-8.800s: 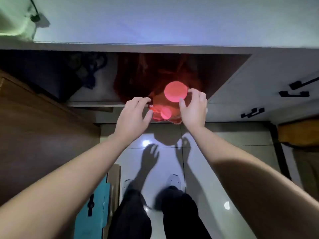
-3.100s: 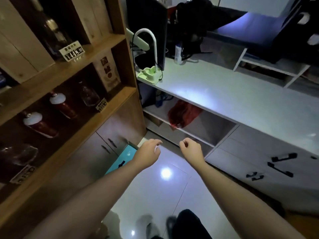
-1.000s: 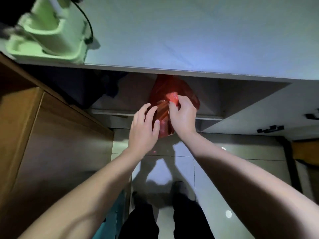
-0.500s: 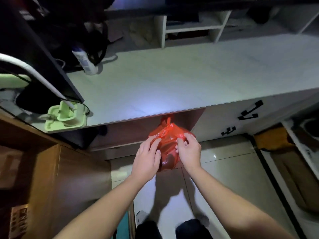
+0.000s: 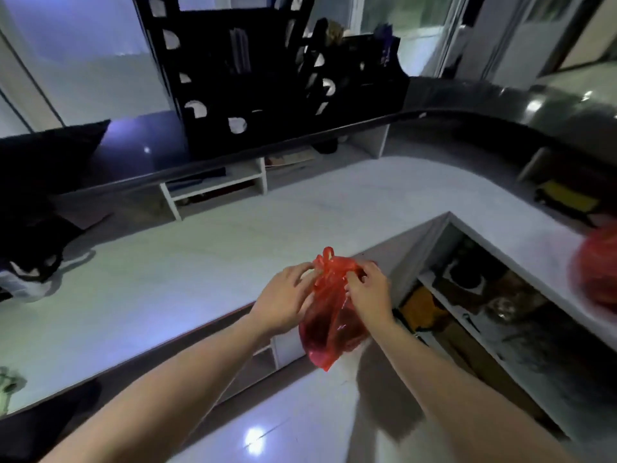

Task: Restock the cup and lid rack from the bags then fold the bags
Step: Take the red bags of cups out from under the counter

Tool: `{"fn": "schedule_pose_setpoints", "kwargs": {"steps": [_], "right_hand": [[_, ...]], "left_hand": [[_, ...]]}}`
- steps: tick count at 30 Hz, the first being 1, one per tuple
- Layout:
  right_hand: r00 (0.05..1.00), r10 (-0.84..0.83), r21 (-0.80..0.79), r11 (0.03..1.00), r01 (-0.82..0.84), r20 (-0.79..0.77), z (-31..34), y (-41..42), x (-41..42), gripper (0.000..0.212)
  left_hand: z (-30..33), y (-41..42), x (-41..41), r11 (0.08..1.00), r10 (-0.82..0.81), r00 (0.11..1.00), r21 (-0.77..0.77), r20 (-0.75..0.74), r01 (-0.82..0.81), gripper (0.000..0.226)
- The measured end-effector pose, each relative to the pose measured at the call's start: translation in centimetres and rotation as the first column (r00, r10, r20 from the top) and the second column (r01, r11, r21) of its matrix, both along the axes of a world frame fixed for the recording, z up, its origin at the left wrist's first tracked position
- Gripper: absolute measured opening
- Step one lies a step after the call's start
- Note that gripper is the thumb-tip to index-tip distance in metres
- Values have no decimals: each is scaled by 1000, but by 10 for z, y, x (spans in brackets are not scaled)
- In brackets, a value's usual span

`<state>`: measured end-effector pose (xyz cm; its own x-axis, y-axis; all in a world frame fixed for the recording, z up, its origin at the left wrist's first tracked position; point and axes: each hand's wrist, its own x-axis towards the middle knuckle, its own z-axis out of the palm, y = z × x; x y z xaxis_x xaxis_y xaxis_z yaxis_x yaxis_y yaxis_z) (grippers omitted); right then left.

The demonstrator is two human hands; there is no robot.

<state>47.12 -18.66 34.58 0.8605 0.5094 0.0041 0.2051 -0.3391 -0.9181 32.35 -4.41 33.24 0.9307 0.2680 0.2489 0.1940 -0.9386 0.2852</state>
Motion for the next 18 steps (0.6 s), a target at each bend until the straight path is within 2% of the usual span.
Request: {"fn": "schedule_pose_setpoints", "kwargs": {"steps": [4,9,15,18], "right_hand": [[990,-107,22,994,105,95,42,-27,104,16],[926,-292,26,955,295,239,76,-51,229,15],[842,-465,80,883,462,274,107,-67,363,13],[770,-599,141,801,582,221,121,-77,424,18]], "left_hand": [[30,-8,107,996,-64,998,71,23,62,47],[60,-15,232,978,-182,981,110,60,175,48],[66,-10,380,931,-352,931,138,91,338,45],[76,-12,451,908,-416,903,98,105,406,45]]}}
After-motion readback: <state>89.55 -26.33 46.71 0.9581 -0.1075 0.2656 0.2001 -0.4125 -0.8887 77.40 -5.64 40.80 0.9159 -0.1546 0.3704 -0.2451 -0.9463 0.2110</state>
